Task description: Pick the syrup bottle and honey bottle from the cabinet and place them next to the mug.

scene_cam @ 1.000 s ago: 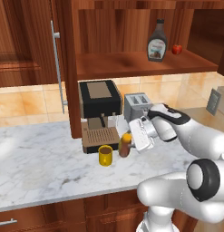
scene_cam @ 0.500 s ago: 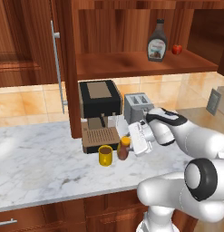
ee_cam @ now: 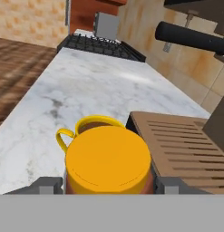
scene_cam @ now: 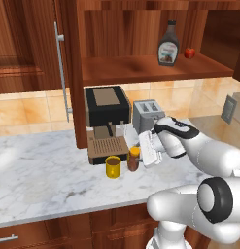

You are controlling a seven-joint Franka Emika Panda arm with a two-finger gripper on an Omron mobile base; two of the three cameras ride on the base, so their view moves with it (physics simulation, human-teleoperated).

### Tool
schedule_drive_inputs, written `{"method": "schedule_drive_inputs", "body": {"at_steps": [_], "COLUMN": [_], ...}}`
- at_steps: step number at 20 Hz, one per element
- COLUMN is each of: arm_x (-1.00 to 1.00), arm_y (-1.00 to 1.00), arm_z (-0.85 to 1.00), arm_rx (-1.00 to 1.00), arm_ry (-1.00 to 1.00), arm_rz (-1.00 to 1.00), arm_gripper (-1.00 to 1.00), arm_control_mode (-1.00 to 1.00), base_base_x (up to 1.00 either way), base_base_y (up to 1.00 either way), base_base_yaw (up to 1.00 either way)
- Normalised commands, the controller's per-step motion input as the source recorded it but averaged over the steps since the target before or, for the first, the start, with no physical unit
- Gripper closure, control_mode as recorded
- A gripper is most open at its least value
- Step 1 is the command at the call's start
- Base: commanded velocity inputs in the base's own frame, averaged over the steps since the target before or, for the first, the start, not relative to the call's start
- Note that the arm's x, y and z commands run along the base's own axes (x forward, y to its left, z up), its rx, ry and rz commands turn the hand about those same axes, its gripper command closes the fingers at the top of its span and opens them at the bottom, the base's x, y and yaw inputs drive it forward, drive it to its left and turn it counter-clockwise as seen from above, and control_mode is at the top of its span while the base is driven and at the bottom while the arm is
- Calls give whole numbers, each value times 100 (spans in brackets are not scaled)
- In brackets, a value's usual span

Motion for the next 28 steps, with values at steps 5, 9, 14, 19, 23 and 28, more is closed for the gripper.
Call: {"method": "schedule_drive_inputs", "body": {"at_steps": [5,9,14,19,23,28], "arm_x": [0,0,-1,0,0,0], "arm_y": [0,0,0,0,0,0], "arm_z": [-11,-23,-14,-10,-3,0], "arm_rx": [-1,0,0,0,0,0], "arm_ry": [-3,0,0,0,0,0], "arm_rz": [-2,-1,0,-1,-1,0], "arm_gripper": [100,100,100,100,100,100], "arm_control_mode": [-100,-100,-100,-100,-100,-100], "base_base_x": [0,0,0,0,0,0], "base_base_y": [0,0,0,0,0,0], "base_base_yaw": [0,0,0,0,0,0]}}
